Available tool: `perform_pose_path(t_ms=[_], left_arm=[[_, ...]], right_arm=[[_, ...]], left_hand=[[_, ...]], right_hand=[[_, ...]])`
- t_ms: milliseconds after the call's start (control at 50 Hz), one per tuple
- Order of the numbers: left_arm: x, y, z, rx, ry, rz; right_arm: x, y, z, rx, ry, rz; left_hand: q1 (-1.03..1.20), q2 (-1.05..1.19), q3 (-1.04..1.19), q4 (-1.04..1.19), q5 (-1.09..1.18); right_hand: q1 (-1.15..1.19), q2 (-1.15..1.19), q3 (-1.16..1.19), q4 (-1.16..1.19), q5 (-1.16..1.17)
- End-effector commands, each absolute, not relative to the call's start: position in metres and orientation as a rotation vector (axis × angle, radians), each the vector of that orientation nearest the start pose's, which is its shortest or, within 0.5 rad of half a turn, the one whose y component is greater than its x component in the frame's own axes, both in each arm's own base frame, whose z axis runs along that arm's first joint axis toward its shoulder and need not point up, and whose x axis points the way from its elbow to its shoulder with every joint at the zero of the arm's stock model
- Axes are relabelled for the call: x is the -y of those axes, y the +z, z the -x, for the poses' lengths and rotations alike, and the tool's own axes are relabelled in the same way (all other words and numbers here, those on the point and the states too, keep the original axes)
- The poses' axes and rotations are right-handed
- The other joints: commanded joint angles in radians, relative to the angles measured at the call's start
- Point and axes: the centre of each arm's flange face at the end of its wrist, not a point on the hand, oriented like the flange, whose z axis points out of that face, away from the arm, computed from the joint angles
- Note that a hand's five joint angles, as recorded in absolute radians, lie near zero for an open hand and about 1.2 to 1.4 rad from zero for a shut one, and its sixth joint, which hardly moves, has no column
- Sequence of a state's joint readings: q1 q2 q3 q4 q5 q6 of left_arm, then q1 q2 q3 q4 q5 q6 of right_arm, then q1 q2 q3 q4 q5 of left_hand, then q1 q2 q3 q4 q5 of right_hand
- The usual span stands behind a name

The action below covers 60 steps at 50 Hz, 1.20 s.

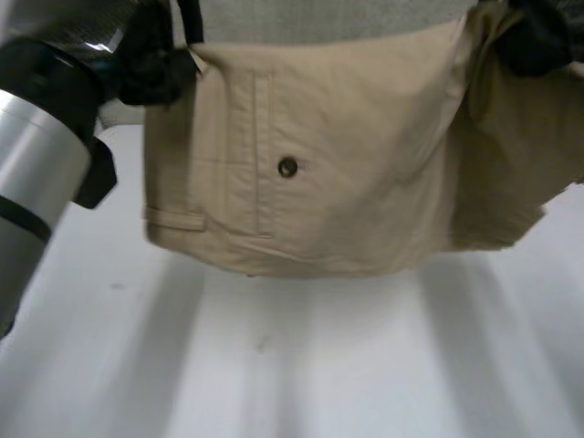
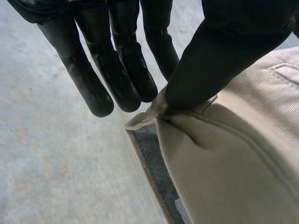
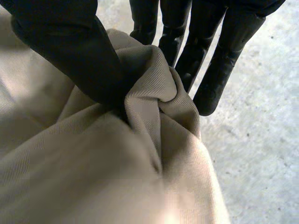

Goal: Fold the shorts.

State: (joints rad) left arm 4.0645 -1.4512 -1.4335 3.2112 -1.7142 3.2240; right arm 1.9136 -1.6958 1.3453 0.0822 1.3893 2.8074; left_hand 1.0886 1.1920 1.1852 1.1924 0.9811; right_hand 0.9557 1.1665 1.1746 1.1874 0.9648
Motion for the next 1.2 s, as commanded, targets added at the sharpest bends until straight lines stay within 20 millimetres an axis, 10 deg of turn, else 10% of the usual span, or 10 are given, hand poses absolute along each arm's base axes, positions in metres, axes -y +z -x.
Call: perform_pose_path(t_ms=[20,280,340,380,460,600,840,1140,1200], left_arm=[[0.193,0.357,0.269,-2.185,-2.654,-0.496],[0.291,0.209,0.295,-2.544,-2.113,-0.506],[0.303,0.201,0.297,-2.55,-2.097,-0.485],[0.308,0.201,0.297,-2.544,-2.104,-0.481],[0.302,0.201,0.297,-2.55,-2.092,-0.503],[0.273,0.231,0.283,-2.517,-2.157,-0.499],[0.246,0.197,0.275,-2.647,-1.982,-0.602],[0.276,0.158,0.289,-2.606,-1.881,-0.718],[0.289,0.154,0.29,-2.557,-1.893,-0.734]], right_arm=[[0.248,0.356,-0.25,-1.826,-2.215,0.877],[0.335,0.232,-0.288,-2.029,-2.0,0.928],[0.347,0.219,-0.29,-2.021,-2.059,0.895],[0.355,0.212,-0.288,-2.036,-2.139,0.838],[0.346,0.215,-0.289,-2.057,-2.203,0.817],[0.313,0.236,-0.28,-2.029,-2.213,0.875],[0.28,0.223,-0.266,-2.081,-2.113,0.937],[0.27,0.214,-0.262,-2.099,-2.063,0.962],[0.268,0.215,-0.264,-2.092,-2.063,0.969]], left_hand=[[0.308,0.204,0.211,0.204,0.241],[0.256,0.152,0.159,0.152,0.189],[-0.151,-0.255,-0.248,-0.255,-0.218],[-0.574,-0.678,-0.671,-0.678,-0.641],[-0.866,-0.97,-0.963,-0.97,-0.933],[-0.866,-0.97,-0.963,-0.97,-0.933],[-0.819,-0.923,-0.916,-0.923,-0.886],[-0.602,-0.706,-0.699,-0.706,-0.669],[-0.152,-0.255,-0.248,-0.255,-0.219]], right_hand=[[0.441,0.23,0.222,0.209,0.257],[0.441,0.23,0.222,0.209,0.257],[0.079,-0.131,-0.14,-0.152,-0.104],[-0.648,-0.859,-0.867,-0.88,-0.831],[-0.781,-0.992,-1.0,-1.013,-0.965],[-0.781,-0.992,-1.0,-1.013,-0.965],[-0.781,-0.992,-1.0,-1.013,-0.965],[-0.781,-0.992,-1.0,-1.013,-0.965],[-0.781,-0.992,-1.0,-1.013,-0.965]])
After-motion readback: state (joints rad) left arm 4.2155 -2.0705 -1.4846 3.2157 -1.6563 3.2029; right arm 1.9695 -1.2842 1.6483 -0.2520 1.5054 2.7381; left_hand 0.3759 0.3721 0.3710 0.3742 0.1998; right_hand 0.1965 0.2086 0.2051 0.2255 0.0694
